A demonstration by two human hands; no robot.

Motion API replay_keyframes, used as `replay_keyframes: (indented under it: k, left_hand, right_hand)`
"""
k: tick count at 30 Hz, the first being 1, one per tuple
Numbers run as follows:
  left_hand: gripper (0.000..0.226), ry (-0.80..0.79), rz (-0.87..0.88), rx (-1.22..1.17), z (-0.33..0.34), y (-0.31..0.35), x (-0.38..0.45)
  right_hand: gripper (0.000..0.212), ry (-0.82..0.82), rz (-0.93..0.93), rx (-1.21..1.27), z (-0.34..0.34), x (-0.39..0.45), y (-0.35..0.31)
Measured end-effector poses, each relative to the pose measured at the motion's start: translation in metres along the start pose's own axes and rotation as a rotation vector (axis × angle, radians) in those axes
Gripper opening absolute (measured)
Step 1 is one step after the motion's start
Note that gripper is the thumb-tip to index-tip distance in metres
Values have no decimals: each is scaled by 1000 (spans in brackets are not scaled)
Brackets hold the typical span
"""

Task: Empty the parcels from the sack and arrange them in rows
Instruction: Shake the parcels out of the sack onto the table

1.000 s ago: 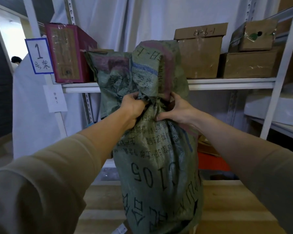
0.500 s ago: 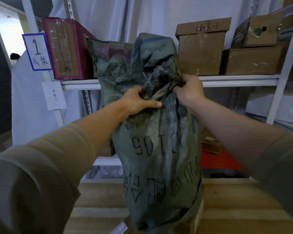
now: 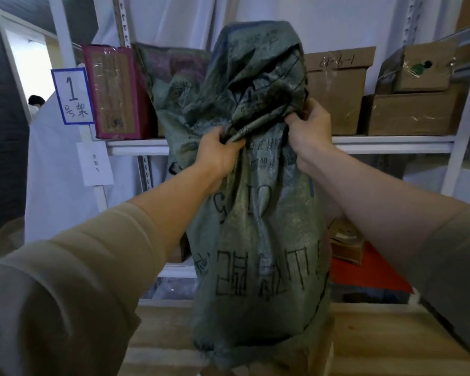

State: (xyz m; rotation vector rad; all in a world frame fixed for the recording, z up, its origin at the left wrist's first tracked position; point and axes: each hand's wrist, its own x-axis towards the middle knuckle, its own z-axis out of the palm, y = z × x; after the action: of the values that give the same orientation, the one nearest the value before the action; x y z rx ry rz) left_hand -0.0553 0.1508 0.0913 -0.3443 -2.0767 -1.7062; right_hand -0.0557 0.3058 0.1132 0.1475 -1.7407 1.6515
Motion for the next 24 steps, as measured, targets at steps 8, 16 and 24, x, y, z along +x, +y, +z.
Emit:
replay_keyframes:
  k: [8, 16, 24]
  left_hand:
    - [76, -212, -254, 341, -18, -40, -10]
    - [40, -211, -284, 487, -35, -45, -12]
    - [24, 56, -112, 256, -41, -44, 7]
  right_hand:
    - [24, -201, -15, -347, 2, -10, 19]
    - [22, -179, -4, -286, 12, -21, 16]
    - [25, -73, -81, -139, 34, -15, -2]
